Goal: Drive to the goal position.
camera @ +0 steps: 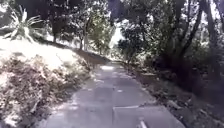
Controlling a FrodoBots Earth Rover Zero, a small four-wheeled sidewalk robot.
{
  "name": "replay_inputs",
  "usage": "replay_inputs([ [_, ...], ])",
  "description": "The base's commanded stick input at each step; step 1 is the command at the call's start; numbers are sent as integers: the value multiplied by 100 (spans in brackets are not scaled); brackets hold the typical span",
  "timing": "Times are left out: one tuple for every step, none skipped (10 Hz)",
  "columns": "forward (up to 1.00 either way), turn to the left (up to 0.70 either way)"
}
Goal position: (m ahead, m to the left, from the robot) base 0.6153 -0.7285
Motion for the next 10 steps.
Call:
replay_inputs([
  [50, -50],
  [50, -19],
  [50, 6],
  [50, 10],
  [50, 3],
  [50, 13],
  [50, 14],
  [50, 5],
  [50, 6],
  [50, 0],
])
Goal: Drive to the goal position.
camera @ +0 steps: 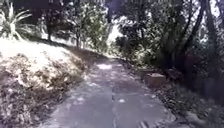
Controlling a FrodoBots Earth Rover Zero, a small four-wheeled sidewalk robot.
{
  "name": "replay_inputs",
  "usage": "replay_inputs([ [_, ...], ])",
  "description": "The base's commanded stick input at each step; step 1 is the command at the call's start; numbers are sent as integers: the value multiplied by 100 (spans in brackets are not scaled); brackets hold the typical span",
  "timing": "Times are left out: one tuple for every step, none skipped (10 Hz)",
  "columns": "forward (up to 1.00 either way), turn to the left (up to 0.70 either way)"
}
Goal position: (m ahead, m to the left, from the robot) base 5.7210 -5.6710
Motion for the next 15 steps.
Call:
replay_inputs([
  [50, 0],
  [50, 0],
  [50, -38],
  [50, -48],
  [50, -48],
  [50, -14],
  [50, 0],
  [50, 15],
  [50, 0],
  [50, 5],
  [50, 3],
  [50, 2],
  [50, 7],
  [50, 3],
  [50, 0],
])
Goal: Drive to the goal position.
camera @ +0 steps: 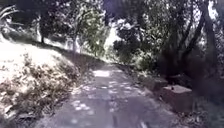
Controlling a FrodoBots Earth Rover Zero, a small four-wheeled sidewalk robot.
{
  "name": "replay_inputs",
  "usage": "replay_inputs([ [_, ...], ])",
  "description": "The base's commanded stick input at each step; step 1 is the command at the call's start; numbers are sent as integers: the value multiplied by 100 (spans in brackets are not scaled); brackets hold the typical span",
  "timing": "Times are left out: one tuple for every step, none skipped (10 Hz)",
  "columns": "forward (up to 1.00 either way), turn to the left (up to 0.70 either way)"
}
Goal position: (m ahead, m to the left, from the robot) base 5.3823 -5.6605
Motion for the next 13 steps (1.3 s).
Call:
replay_inputs([
  [50, 0],
  [50, 0],
  [50, 0],
  [50, 0],
  [50, 0],
  [50, 0],
  [50, 0],
  [50, 0],
  [50, 0],
  [50, 0],
  [50, 13],
  [50, -20],
  [50, -50],
])
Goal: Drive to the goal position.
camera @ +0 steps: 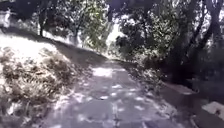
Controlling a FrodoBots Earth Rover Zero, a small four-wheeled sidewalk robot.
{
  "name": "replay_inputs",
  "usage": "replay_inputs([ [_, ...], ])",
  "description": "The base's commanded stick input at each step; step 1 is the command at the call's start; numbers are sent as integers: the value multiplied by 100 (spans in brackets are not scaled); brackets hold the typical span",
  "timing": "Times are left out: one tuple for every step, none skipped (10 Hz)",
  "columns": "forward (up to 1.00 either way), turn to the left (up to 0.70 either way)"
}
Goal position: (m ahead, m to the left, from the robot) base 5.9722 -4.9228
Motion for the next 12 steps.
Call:
replay_inputs([
  [50, 2],
  [50, 5],
  [50, 5],
  [50, 2],
  [50, 0],
  [50, 0],
  [50, 0],
  [50, 0],
  [50, 0],
  [50, 0],
  [50, 0],
  [50, 0],
])
